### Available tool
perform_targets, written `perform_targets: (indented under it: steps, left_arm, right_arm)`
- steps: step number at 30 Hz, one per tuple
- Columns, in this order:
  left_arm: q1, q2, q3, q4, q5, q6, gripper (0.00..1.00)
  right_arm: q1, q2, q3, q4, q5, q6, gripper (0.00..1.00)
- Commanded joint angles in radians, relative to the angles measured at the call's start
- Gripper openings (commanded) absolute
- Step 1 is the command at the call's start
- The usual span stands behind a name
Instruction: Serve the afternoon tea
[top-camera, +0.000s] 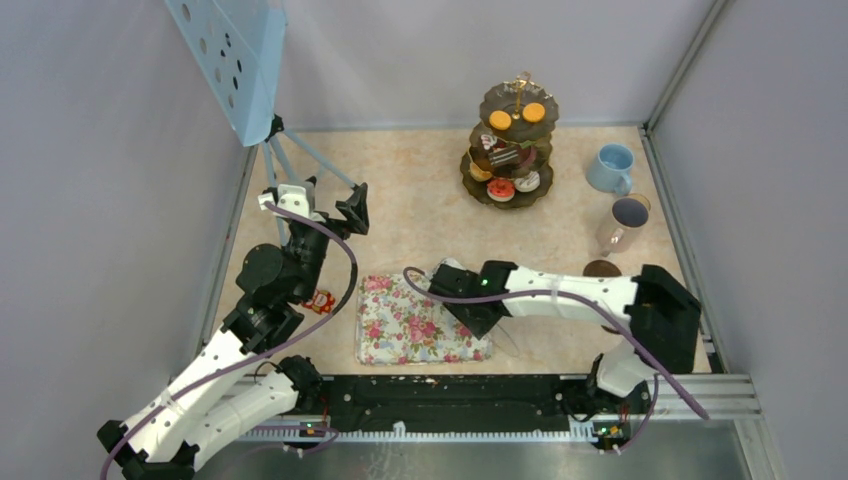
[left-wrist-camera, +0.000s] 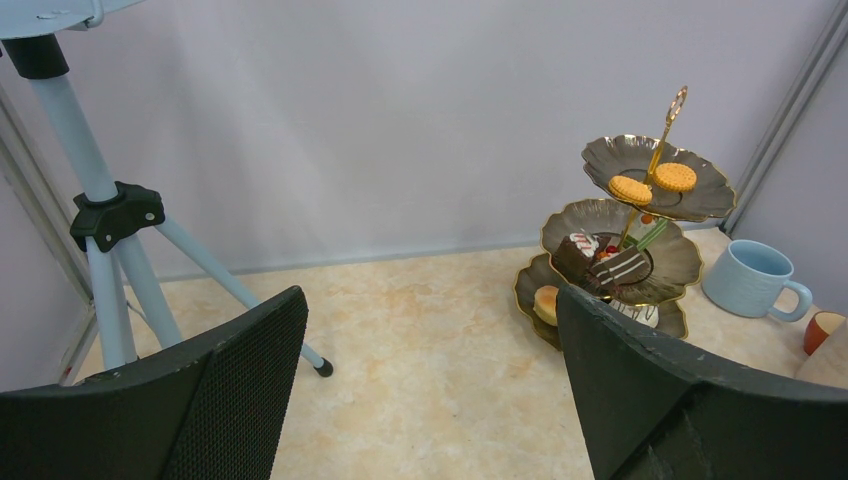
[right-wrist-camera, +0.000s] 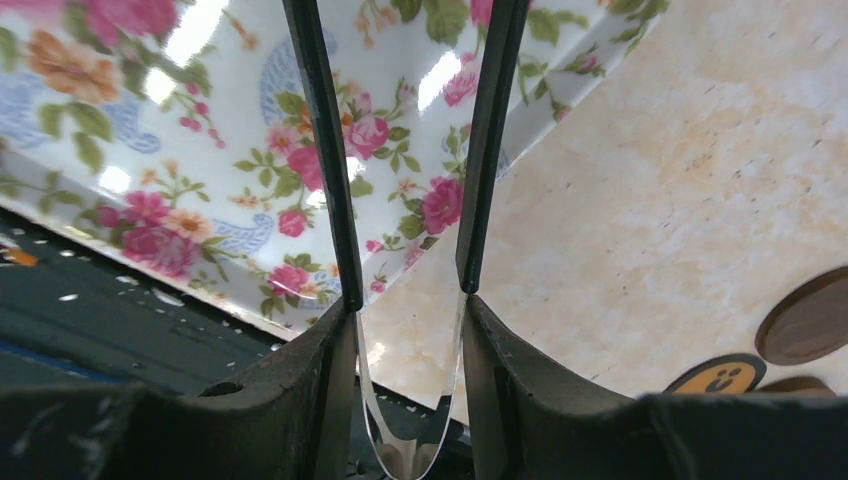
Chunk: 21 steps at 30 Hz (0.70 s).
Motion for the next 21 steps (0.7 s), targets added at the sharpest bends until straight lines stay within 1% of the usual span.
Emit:
perform_targets:
  steps: [1, 4, 7, 8, 11, 14, 15, 18, 21]
  left_arm:
    - [0.003, -0.001, 0.022, 0.031, 0.007, -0.007, 0.99]
    - [0.004, -0.003, 0.022, 0.031, 0.007, -0.007, 0.99]
    - [0.004, 0.001, 0.022, 0.031, 0.005, -0.007, 0.99]
    - [0.003, 0.001, 0.022, 0.031, 0.006, -0.007, 0.99]
    - [0.005, 0.001, 0.023, 0.03, 0.009, -0.009, 0.99]
    - [0.003, -0.005, 0.024, 0.029, 0.008, -0.01, 0.99]
    - [0.004, -0.006, 0.024, 0.029, 0.007, -0.009, 0.99]
    - [0.005, -0.005, 0.024, 0.03, 0.012, -0.013, 0.99]
    - [0.005, -0.004, 0.025, 0.028, 0.016, -0.017, 0.99]
  right_arm:
    - [0.015, -0.16, -0.016, 0.077, 0.006, -0.036, 0.0]
    - [0.011, -0.249, -0.018, 0.098, 0.062, -0.057, 0.0]
    - [-0.037, -0.323, 0.043, 0.077, 0.156, -0.092, 0.0]
    - [-0.078, -0.338, 0.074, 0.063, 0.168, -0.11, 0.0]
    - [-0.255, -0.349, 0.198, 0.039, 0.135, -0.184, 0.0]
    - [-0.432, -0.288, 0.358, -0.019, 0.113, -0.238, 0.0]
    - [-0.468, -0.267, 0.411, -0.038, 0.108, -0.249, 0.0]
    - [-0.546, -0.191, 0.546, -0.091, 0.074, -0.285, 0.0]
    - [-0.596, -0.107, 0.684, -0.163, 0.093, -0.303, 0.0]
